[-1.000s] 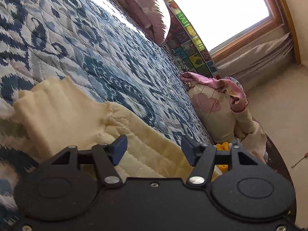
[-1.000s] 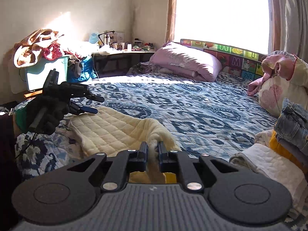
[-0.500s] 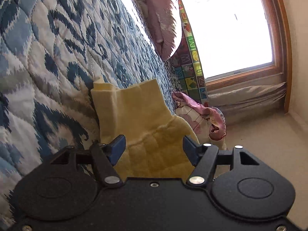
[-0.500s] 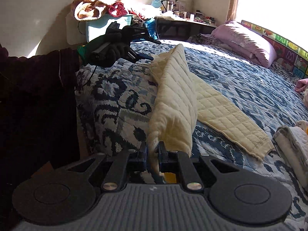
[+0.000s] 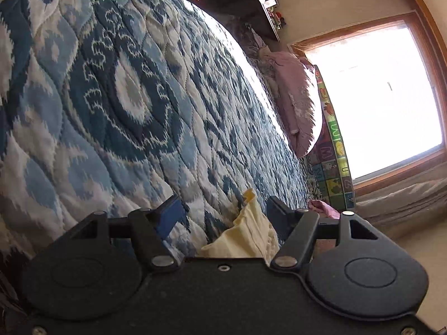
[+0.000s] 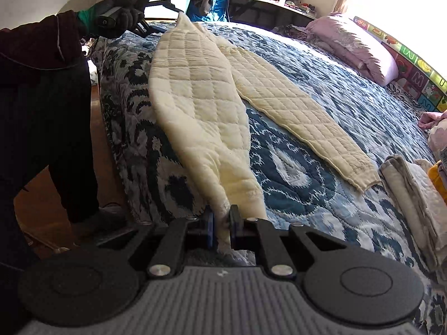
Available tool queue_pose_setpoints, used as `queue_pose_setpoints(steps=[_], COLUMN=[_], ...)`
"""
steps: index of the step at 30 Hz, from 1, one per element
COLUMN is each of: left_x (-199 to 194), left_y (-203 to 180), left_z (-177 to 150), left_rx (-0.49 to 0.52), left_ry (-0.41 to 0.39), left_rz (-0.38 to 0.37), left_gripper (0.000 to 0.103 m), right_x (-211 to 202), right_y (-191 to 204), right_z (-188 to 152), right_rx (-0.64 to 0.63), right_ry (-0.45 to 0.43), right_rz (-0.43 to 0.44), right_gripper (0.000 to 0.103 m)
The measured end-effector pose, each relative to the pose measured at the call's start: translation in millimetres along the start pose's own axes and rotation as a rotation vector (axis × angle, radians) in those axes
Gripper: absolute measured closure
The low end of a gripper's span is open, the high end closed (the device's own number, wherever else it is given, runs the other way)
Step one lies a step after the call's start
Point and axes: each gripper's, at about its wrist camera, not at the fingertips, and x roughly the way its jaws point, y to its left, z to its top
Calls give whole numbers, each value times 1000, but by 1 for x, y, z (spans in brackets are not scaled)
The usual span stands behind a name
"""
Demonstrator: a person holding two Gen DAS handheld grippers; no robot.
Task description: Fold clothes
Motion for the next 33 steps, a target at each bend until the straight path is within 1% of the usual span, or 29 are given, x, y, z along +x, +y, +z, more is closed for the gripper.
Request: queue_pose_setpoints(steps=[2, 4, 6, 7, 9, 10, 11, 12, 13, 15, 16, 18, 19, 20, 22, 23, 25, 27, 30, 31, 33], left_x=[-6, -7, -2, 2, 14, 22, 29, 36, 41, 46, 46, 46, 44, 41, 35, 31, 23, 16, 12, 14, 22], left_y=[4, 3, -4, -8, -16, -20, -22, -21, -21, -18, -17, -17, -17, -17, -17, -17, -17, -16, -10, -10, -13], left_z=[2, 0, -5, -9, -17, -22, -27, -30, -33, -35, -35, -36, -37, -39, -42, -44, -49, -54, -60, -63, -70], left_rx=[5, 24, 69, 99, 153, 175, 190, 198, 200, 195, 195, 198, 199, 200, 202, 203, 205, 204, 177, 173, 192], left_ry=[-13, -11, 21, 52, 113, 133, 152, 166, 178, 195, 200, 203, 201, 197, 188, 183, 173, 165, 180, 188, 197], left_rz=[5, -9, -32, -45, -55, -47, -34, -10, 9, 27, 36, 56, 66, 77, 97, 106, 122, 136, 119, 106, 73], left_gripper=[36, 36, 36, 36, 36, 36, 36, 36, 36, 36, 36, 36, 36, 36, 36, 36, 36, 36, 36, 36, 36], right_x=[0, -2, -6, -6, -5, -3, -3, -4, -7, -15, -19, -29, -32, -32, -29, -20, -2, 20, 46, 51, 55], right_y=[-6, -11, -15, -15, -16, -18, -19, -20, -24, -34, -41, -56, -63, -70, -84, -90, -94, -95, -93, -93, -91], right_z=[-3, -4, -4, -4, -3, -4, -5, -7, -9, -13, -16, -23, -27, -31, -38, -39, -39, -39, -43, -44, -49], right_rx=[1, 4, 10, 7, 8, 31, 48, 71, 121, 240, 313, 457, 528, 591, 714, 746, 756, 772, 806, 816, 846], right_ry=[-3, -14, -41, -41, -7, 30, 43, 51, 40, 7, -29, -103, -138, -165, -209, -181, -133, -87, -43, -36, -61], right_rz=[-37, -85, -135, -142, -119, -86, -75, -62, -38, 2, 23, 65, 84, 92, 101, 76, 39, 38, 47, 41, 49], right_gripper=[90, 90, 90, 89, 82, 70, 62, 62, 61, 55, 50, 45, 37, 33, 32, 32, 32, 32, 38, 42, 50])
